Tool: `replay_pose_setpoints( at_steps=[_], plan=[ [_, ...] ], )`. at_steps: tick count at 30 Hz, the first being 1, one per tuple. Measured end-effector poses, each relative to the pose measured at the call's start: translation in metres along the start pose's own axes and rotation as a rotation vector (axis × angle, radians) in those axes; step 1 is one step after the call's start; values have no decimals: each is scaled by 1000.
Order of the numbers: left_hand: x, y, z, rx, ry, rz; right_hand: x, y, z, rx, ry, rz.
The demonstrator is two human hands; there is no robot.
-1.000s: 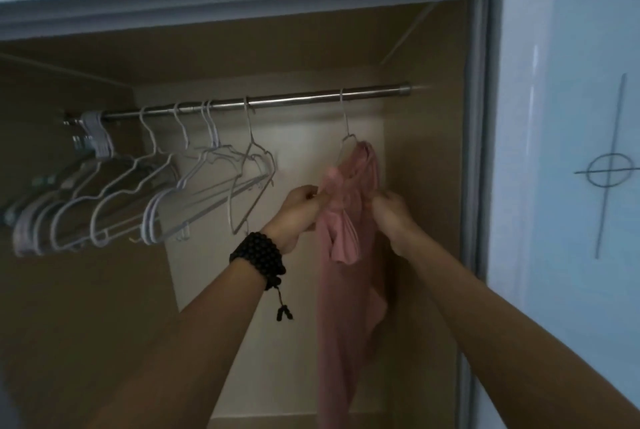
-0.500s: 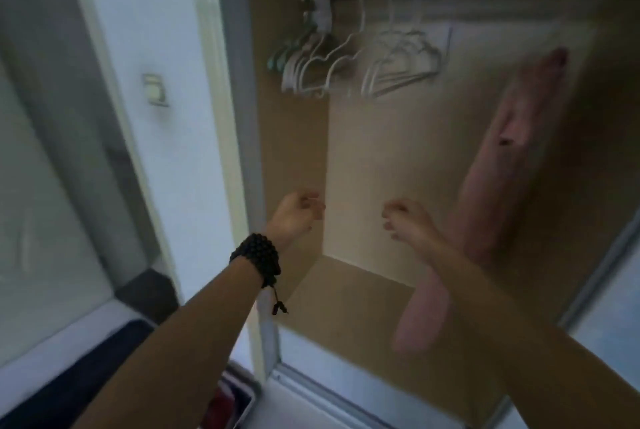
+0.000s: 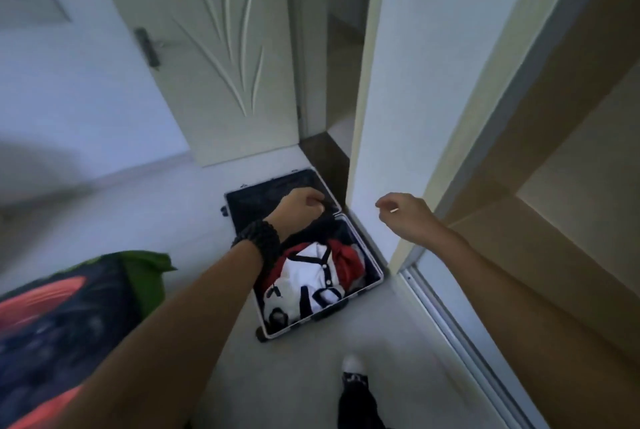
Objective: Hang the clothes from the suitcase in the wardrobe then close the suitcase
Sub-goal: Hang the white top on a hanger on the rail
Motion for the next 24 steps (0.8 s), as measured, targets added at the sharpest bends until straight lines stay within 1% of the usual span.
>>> replay_pose_setpoints(
  at_steps=[4, 7, 10, 12, 13, 14, 15, 16, 19, 21, 23, 24],
  plan=[
    [61, 7, 43, -5, 152, -24, -14, -50, 71, 149, 15, -57],
    [105, 4, 100, -25, 228, -2, -41, -86, 140, 240, 22, -103],
    [162, -19, 160, -13, 284, 107, -94, -138, 201, 328, -17, -144],
    [211, -43, 202, 4, 305, 152, -146, -180, 241, 373, -67, -180],
    [244, -61, 231, 16, 299, 173, -174, -211, 267, 397, -62, -205],
    [251, -66, 237, 39, 292, 196, -185, -218, 273, 415, -56, -236],
    [283, -81, 258, 70, 311, 210, -210, -248, 290, 445, -68, -265],
    [328, -100, 287, 83, 316, 232, -244, -293, 315, 465, -54, -295],
    [454, -157, 375, 82, 299, 288, -345, -422, 383, 520, -26, -335],
    [512, -184, 416, 91, 295, 337, -387, -477, 419, 520, 3, -380],
    [572, -216, 461, 108, 260, 392, -418, -527, 459, 494, 108, -490],
    [592, -226, 479, 118, 225, 427, -427, -543, 475, 493, 141, -561]
  ],
)
Point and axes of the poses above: each hand's wrist, its own z-axis towards the middle knuckle, its own y-axis out of the back of the hand, x = y × z, the point moved 7 cm from there along z, towards the middle knuckle, and after that the axes turned 4 degrees about y, right-handed, at the moved point
